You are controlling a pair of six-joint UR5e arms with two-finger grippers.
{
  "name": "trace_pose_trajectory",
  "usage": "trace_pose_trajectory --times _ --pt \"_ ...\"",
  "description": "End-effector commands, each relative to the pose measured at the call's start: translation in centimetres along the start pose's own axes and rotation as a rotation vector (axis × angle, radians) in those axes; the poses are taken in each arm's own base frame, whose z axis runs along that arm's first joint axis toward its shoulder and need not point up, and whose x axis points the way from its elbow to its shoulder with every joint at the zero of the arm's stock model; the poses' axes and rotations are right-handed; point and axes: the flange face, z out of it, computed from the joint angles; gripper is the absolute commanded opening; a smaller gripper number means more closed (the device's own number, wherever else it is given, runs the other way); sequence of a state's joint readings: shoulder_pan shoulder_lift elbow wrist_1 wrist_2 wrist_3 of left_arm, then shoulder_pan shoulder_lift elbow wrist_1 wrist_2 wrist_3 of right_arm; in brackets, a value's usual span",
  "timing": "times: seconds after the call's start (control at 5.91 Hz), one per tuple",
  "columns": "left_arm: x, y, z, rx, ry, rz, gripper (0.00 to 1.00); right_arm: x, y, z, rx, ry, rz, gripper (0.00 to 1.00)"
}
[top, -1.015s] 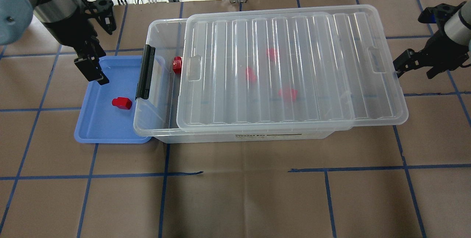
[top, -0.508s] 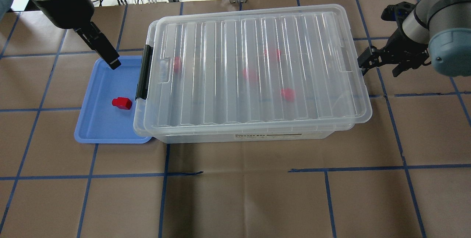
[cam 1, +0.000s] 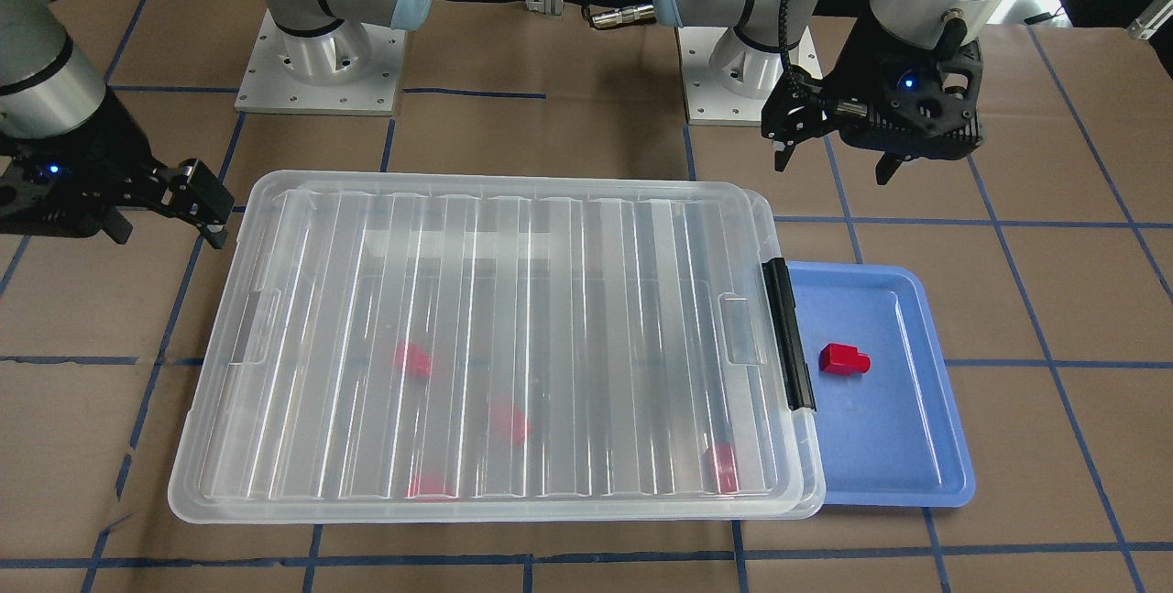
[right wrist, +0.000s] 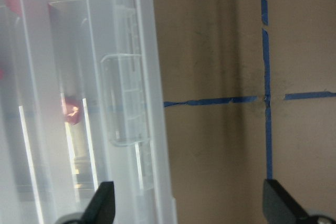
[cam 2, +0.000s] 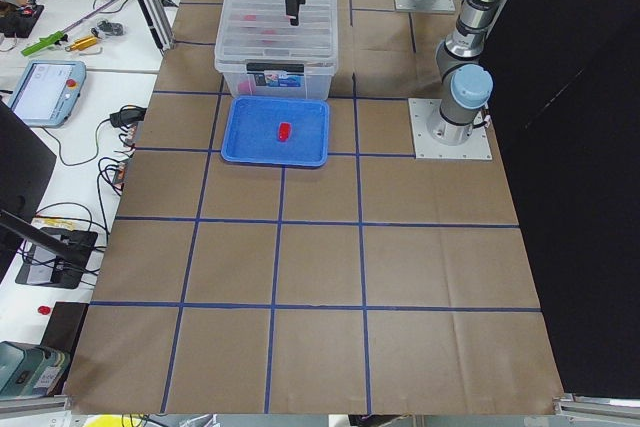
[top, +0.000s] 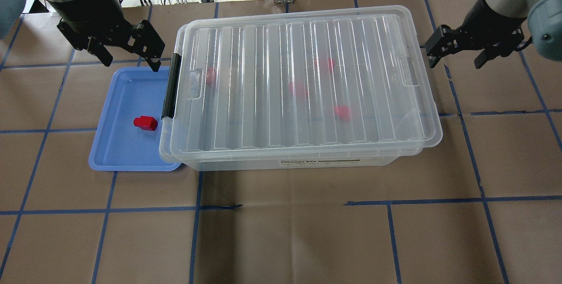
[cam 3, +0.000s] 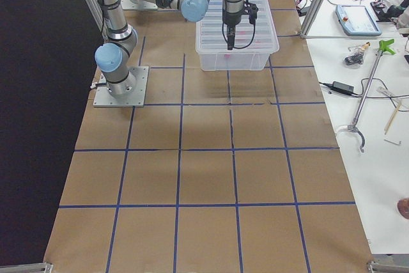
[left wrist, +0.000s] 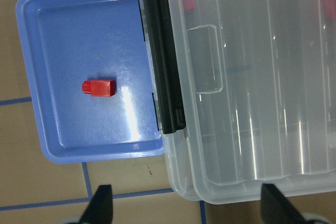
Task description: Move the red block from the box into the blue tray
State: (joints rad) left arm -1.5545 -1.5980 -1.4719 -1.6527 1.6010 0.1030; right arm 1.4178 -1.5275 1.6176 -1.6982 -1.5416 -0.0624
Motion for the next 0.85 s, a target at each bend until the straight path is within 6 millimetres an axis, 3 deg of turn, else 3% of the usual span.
trace_pose_trajectory --times 0.0,0.34,0.68 --pt "2.0 0.4 0.7 -0.014 0.003 -0.074 0.98 -7.3 1.2 -4.2 -0.035 0.002 0.094 1.00" --pt "2.3 3.0 1.1 -0.009 0.002 -0.074 0.98 -7.5 2.1 -4.2 -0.075 0.007 0.091 1.00" --pt "2.3 3.7 0.5 0.021 0.009 -0.081 0.98 -8.2 2.5 -4.1 -0.080 0.007 0.076 1.00"
